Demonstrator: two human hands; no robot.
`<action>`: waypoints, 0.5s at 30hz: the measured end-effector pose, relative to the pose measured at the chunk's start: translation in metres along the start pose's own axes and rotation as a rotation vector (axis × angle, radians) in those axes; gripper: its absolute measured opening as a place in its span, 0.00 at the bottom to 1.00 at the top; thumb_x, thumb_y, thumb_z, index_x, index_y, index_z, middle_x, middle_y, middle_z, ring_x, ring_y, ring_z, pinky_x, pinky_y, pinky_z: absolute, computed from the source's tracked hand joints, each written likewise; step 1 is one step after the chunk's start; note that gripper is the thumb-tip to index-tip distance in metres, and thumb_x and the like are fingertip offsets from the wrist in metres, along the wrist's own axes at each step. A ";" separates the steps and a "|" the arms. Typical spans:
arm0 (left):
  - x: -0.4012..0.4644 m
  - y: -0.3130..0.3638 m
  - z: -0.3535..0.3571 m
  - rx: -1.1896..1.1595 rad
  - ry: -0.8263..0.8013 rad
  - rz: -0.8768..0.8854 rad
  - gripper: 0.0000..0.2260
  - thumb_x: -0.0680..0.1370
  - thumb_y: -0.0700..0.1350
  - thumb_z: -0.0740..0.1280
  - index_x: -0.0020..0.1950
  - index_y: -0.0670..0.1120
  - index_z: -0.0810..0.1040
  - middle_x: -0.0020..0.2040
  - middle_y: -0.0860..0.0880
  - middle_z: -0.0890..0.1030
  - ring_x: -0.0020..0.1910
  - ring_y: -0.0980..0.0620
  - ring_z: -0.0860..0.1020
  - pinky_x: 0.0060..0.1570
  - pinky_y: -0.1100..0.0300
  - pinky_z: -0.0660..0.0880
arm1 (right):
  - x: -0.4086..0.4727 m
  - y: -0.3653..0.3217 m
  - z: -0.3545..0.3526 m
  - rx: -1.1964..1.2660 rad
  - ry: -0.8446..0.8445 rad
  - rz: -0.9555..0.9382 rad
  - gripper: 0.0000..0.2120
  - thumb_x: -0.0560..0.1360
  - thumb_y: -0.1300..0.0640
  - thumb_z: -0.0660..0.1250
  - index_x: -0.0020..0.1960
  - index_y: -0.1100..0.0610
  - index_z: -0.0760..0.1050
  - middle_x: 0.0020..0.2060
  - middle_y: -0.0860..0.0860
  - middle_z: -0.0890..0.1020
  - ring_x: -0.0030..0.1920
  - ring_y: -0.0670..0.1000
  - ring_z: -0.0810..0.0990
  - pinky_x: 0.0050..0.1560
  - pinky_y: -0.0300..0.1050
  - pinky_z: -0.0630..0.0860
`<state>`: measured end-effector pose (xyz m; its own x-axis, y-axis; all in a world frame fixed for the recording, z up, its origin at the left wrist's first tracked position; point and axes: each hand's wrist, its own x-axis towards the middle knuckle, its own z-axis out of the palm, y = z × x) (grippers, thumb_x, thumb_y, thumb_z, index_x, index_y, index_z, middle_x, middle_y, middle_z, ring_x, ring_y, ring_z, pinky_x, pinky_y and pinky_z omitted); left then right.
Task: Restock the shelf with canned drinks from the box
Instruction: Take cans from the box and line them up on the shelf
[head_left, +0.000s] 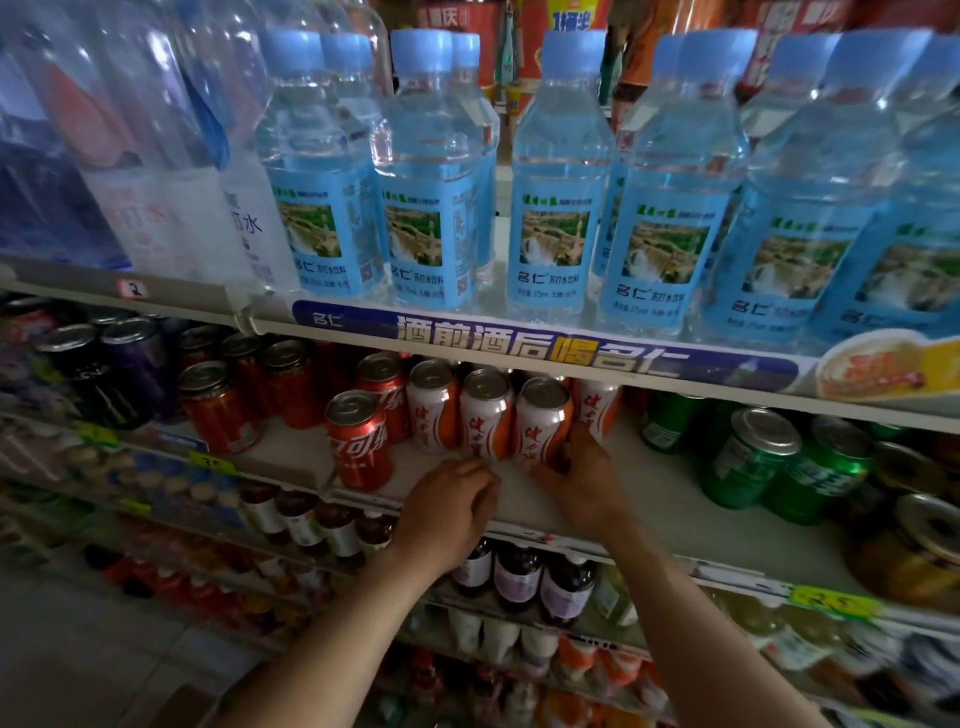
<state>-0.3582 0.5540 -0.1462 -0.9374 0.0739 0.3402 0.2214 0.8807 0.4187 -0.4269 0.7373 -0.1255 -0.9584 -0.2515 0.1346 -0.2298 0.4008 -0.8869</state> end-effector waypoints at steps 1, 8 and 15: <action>-0.001 0.000 0.000 0.012 0.008 0.017 0.13 0.80 0.51 0.59 0.53 0.49 0.82 0.53 0.52 0.81 0.53 0.52 0.76 0.52 0.56 0.75 | 0.001 0.002 0.000 -0.001 -0.009 -0.005 0.29 0.71 0.50 0.75 0.68 0.49 0.68 0.62 0.47 0.79 0.61 0.46 0.79 0.62 0.47 0.76; 0.000 0.001 -0.001 0.028 -0.030 0.023 0.15 0.80 0.51 0.57 0.55 0.49 0.81 0.54 0.52 0.80 0.54 0.50 0.76 0.52 0.54 0.76 | 0.007 0.006 0.001 -0.115 -0.033 0.011 0.28 0.74 0.51 0.73 0.70 0.54 0.66 0.64 0.53 0.78 0.62 0.53 0.77 0.62 0.49 0.74; -0.001 0.010 -0.016 0.065 -0.114 0.046 0.12 0.80 0.49 0.61 0.60 0.47 0.78 0.58 0.50 0.78 0.58 0.48 0.75 0.54 0.51 0.75 | -0.007 -0.012 -0.006 -0.158 0.013 0.040 0.28 0.74 0.51 0.73 0.69 0.57 0.66 0.59 0.57 0.80 0.58 0.58 0.80 0.50 0.43 0.74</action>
<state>-0.3511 0.5551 -0.1287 -0.9520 0.1648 0.2581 0.2507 0.9034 0.3479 -0.4189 0.7394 -0.1130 -0.9692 -0.2214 0.1073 -0.2141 0.5439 -0.8113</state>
